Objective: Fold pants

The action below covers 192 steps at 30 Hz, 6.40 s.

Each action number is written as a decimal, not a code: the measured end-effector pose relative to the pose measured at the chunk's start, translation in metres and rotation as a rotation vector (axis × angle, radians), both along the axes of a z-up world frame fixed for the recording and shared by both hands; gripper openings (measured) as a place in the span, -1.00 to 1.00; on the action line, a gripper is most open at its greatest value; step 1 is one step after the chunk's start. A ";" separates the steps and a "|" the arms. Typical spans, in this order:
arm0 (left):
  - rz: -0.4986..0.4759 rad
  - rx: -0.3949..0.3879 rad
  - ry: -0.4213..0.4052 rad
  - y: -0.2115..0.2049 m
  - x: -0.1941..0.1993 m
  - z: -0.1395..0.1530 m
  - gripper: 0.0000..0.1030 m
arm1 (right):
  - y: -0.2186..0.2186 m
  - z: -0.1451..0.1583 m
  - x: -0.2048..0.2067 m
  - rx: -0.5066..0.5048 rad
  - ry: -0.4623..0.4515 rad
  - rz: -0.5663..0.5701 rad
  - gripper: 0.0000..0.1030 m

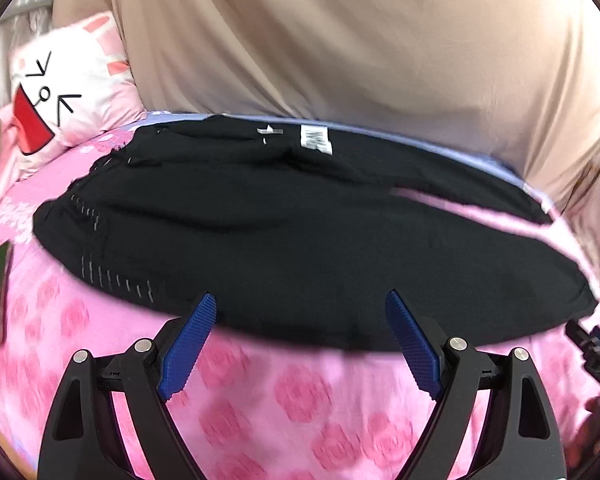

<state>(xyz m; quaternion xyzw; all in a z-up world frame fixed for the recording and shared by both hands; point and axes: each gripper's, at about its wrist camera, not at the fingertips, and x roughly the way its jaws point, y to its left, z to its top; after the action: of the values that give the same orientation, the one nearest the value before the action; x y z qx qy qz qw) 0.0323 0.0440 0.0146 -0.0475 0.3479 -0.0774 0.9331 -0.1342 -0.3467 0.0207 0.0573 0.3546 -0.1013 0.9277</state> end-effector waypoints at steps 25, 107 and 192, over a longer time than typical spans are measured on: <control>0.486 -0.066 0.445 0.246 0.401 -0.038 0.70 | -0.218 -0.035 0.335 0.220 0.284 -0.295 0.91; 0.279 -0.047 0.378 0.226 0.069 -0.005 -0.94 | -0.200 0.006 0.052 0.417 -0.029 -0.083 -0.76; 0.122 0.231 0.140 0.077 0.048 0.043 -0.65 | -0.183 -0.018 0.004 0.372 0.032 -0.159 -0.22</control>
<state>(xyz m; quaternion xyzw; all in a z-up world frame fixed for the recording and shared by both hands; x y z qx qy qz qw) 0.0800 0.1205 0.0573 0.0337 0.4154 0.0235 0.9087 -0.1302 -0.5293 0.0027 0.2541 0.3764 -0.1077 0.8844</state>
